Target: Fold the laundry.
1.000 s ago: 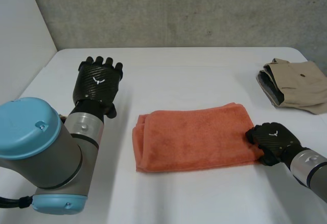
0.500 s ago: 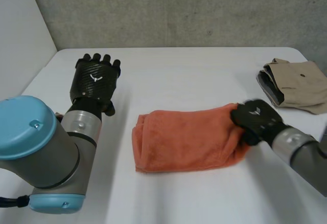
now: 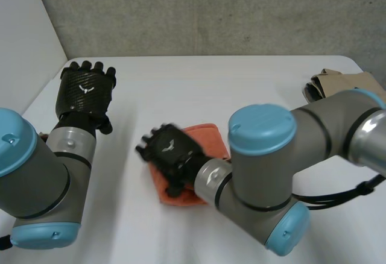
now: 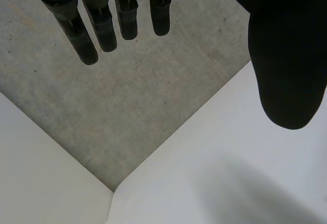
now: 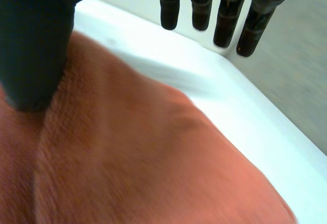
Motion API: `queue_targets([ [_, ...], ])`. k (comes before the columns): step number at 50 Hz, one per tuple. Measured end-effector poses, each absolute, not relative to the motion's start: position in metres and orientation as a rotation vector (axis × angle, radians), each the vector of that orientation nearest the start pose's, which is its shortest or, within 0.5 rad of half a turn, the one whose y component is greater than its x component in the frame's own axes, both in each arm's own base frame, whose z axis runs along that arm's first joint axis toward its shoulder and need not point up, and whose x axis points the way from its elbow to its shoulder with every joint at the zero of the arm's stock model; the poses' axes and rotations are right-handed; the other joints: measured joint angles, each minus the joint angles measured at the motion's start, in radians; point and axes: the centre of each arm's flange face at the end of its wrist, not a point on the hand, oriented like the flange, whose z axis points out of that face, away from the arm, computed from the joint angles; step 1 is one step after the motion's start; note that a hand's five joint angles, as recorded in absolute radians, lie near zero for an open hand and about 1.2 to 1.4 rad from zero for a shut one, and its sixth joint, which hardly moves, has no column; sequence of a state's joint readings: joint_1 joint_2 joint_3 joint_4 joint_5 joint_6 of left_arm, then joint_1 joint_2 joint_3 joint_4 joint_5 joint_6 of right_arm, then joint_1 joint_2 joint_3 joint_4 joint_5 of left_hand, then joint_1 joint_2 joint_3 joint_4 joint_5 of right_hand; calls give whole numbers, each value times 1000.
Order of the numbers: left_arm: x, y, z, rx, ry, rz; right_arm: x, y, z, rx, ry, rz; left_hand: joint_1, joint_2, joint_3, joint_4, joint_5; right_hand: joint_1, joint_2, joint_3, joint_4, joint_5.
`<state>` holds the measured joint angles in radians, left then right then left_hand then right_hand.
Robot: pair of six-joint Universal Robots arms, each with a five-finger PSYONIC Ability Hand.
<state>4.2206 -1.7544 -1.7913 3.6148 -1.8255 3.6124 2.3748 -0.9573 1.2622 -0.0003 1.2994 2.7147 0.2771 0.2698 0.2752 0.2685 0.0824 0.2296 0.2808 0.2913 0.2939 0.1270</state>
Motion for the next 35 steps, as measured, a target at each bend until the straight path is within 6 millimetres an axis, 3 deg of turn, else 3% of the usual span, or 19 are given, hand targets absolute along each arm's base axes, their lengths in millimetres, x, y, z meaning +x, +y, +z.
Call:
queue_targets([
  [3,-258,-244,230,704,1921,-2190,386,-182,188,-1312,1796,-1565,0,0,0,0,0,-26,-52,-65,-56,-54],
  [4,-264,-242,232,726,1923,-2215,373,-195,195,-1184,1880,-1582,0,0,0,0,0,-26,-60,-77,-61,-59],
  [8,-281,-231,232,786,1964,-2267,344,-218,205,-936,2012,-1586,0,0,0,0,0,-26,-60,-77,-61,-59],
  [14,-300,-215,218,881,2133,-2241,320,-235,201,-768,2090,-1527,0,0,0,0,0,-26,-60,-77,-61,-59],
  [25,-304,-203,158,999,2483,-1849,327,-243,151,-818,2158,-1358,0,0,0,0,0,-26,-60,-77,-61,-59],
  [35,-298,-206,137,1004,2513,-1713,328,-241,127,-990,2189,-1355,0,0,0,0,0,-37,-60,-77,-61,-59],
])
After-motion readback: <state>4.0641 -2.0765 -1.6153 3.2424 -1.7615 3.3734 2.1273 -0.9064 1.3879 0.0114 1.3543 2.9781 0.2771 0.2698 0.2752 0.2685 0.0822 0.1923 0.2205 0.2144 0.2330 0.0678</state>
